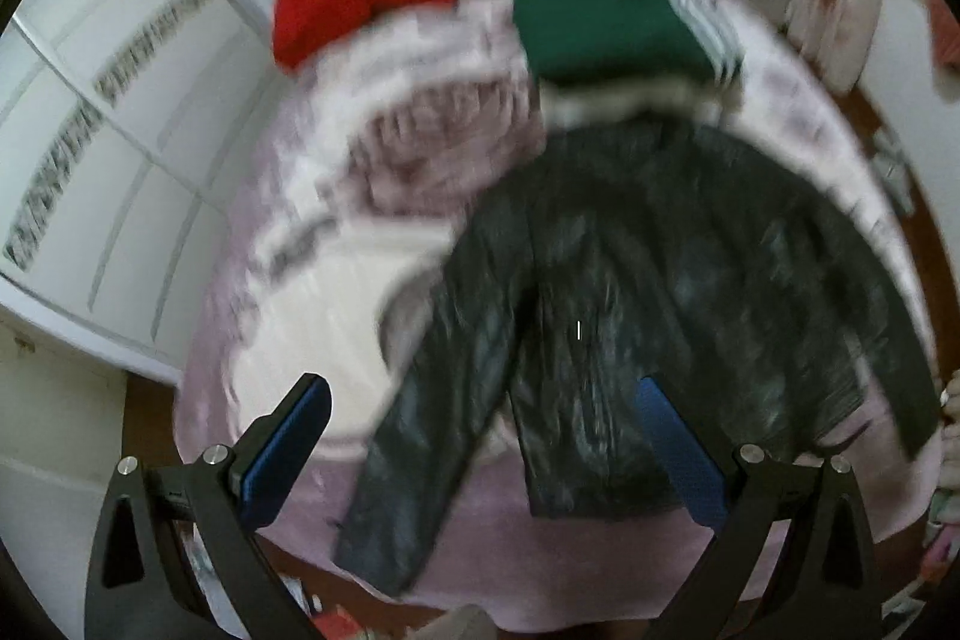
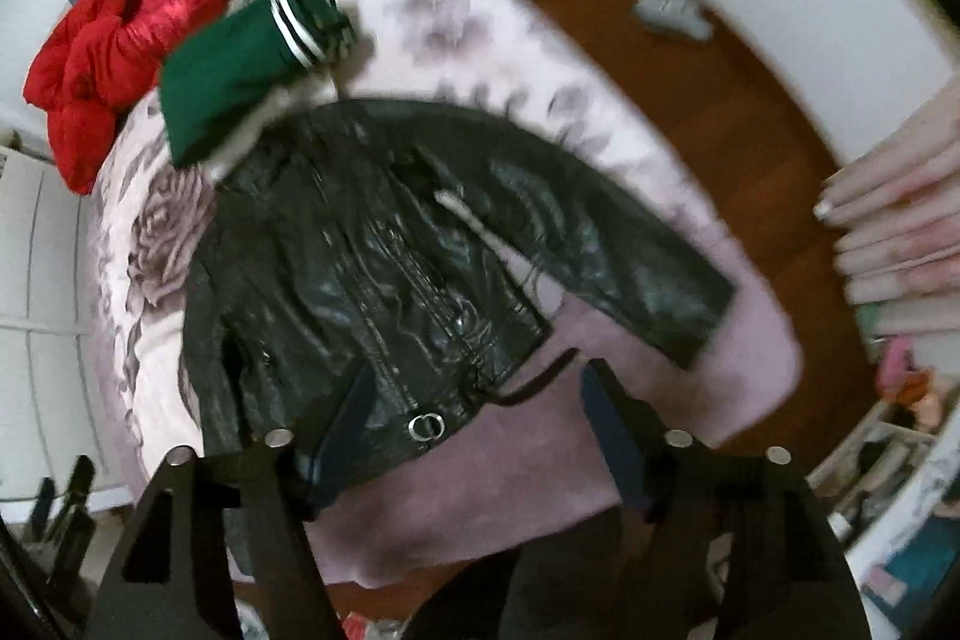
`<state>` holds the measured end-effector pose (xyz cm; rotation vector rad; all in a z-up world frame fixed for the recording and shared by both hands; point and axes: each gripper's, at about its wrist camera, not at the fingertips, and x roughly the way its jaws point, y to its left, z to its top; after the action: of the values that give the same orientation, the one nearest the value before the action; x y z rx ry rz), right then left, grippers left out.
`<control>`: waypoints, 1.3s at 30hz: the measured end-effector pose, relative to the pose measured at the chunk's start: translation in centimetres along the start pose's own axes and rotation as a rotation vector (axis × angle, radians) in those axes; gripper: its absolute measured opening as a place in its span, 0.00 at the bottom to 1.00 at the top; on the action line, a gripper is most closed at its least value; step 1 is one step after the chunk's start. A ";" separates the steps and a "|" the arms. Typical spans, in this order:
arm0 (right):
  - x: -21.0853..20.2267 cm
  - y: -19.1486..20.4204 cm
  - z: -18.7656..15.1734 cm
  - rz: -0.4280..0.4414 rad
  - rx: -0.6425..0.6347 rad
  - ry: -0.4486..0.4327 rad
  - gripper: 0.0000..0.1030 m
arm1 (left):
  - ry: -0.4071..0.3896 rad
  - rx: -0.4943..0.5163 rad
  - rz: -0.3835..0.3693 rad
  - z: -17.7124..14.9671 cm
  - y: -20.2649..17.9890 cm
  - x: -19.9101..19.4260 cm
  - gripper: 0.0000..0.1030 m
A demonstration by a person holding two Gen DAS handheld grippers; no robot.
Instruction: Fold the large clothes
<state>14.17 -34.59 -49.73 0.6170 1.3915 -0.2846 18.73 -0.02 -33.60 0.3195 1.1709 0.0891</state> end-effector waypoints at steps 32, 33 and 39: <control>20.8 -3.3 -4.9 0.228 0.015 0.426 0.08 | 0.284 -0.289 -0.503 -16.3 4.6 18.8 0.14; 21.4 -3.0 -5.8 0.188 -0.023 0.445 0.09 | 0.306 -0.263 -0.486 -16.8 4.7 19.1 0.17; 22.3 -3.7 -3.7 0.187 0.030 0.490 0.30 | 0.297 -0.239 -0.368 -15.5 3.9 18.4 0.30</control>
<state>13.11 -31.80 -72.39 0.8743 1.7838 0.0010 12.11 11.11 -54.22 -0.1281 1.4799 -0.0484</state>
